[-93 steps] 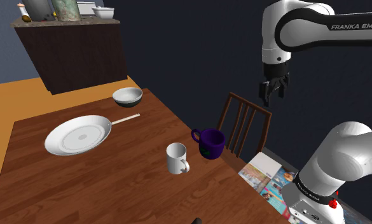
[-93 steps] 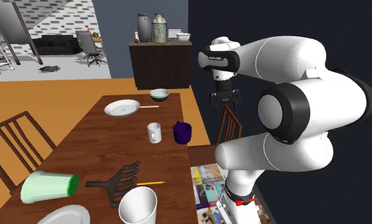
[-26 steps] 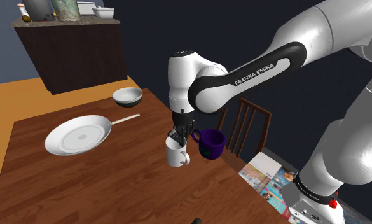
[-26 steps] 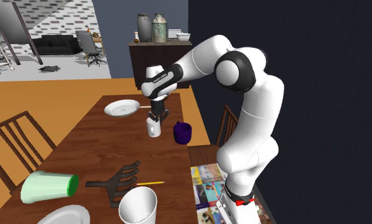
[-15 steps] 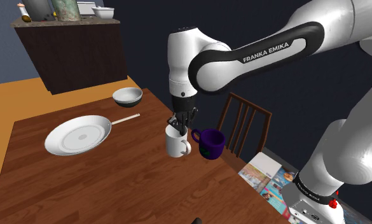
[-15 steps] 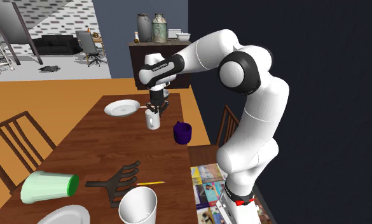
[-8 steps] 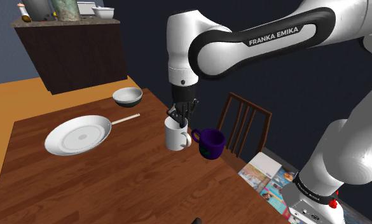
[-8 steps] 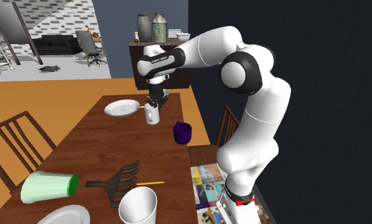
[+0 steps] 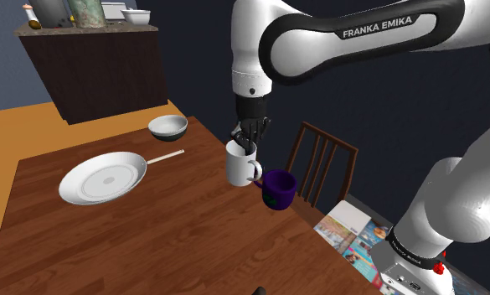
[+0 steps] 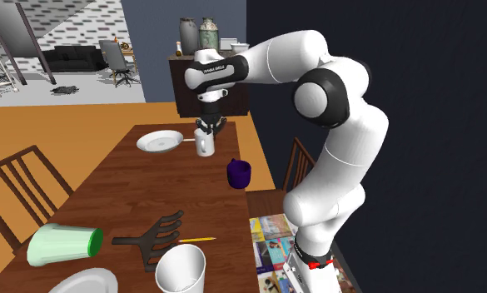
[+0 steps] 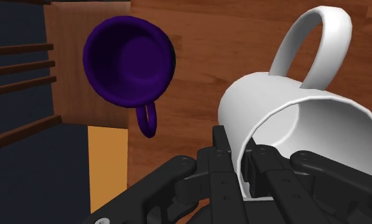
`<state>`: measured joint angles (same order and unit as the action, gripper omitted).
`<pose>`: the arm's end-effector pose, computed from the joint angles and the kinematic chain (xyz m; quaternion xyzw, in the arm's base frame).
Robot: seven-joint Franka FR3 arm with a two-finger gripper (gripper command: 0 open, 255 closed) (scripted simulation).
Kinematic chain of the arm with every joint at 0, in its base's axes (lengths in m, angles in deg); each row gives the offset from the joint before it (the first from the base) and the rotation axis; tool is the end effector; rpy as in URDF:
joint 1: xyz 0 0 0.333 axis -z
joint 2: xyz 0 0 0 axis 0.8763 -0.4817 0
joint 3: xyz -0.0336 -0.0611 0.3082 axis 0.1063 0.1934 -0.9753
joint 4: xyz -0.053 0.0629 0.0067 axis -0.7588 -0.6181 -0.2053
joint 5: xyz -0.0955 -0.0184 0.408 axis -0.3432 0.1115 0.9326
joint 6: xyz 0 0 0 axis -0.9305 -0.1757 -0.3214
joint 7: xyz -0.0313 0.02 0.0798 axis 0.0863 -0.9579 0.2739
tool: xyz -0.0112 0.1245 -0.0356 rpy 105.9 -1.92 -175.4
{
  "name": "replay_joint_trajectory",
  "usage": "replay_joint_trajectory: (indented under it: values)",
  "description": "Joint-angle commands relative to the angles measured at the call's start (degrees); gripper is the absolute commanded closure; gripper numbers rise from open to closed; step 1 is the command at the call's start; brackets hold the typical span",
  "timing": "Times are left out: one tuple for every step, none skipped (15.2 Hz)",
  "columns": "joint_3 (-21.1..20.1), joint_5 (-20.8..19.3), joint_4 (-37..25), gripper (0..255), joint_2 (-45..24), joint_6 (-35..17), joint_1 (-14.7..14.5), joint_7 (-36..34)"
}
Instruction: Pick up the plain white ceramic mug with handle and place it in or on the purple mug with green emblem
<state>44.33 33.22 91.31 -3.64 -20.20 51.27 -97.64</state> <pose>0.4360 0.3154 0.4945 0.9994 0.0291 -0.0196 0.0010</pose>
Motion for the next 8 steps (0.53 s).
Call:
replay_joint_trajectory:
  values:
    - [1.7,1.2,3.1,255,3.8,0.6,0.7,2.9]
    - [2.6,1.5,4.4,255,5.5,1.0,1.1,4.4]
    - [3.6,1.8,5.7,255,7.1,1.3,1.4,5.8]
    - [4.6,1.9,6.9,255,8.6,1.7,1.7,7.3]
    - [5.6,2.0,8.0,255,10.1,2.1,2.0,8.7]
    - [6.6,2.1,9.1,255,11.5,2.5,2.4,10.1]
    - [7.6,2.0,10.1,255,12.9,2.9,2.7,11.5]
    - [8.7,1.9,11.1,255,14.2,3.4,3.0,12.8]
